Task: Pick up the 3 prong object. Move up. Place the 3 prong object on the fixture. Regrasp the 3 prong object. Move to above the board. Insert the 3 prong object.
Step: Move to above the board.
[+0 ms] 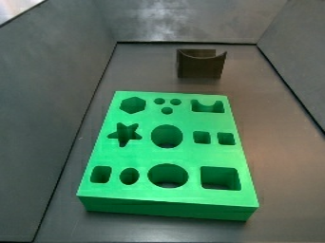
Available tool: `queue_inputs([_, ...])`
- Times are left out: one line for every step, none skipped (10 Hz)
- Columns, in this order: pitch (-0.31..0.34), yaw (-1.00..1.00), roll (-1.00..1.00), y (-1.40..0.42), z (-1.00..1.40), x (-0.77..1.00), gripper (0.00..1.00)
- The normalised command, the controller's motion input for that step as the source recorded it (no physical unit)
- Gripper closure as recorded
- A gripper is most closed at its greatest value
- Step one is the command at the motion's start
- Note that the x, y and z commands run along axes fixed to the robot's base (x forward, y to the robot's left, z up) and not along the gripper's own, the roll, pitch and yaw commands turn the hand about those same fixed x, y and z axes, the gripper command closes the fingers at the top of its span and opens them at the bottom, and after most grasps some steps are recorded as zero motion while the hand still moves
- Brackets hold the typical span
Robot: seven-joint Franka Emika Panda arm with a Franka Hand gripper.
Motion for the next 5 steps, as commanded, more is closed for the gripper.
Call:
queue_inputs([0.039, -0.03, -1.0, -1.0, 0.28, -0.37, 1.0])
queue_inputs([0.036, -0.03, -1.0, -1.0, 0.27, -0.37, 1.0])
queue_inputs([0.036, -0.03, -1.0, -1.0, 0.27, -0.38, 1.0])
queue_inputs([0.034, -0.02, -1.0, -1.0, 0.28, -0.39, 1.0])
queue_inputs([0.035, -0.02, -1.0, -1.0, 0.27, -0.4, 1.0])
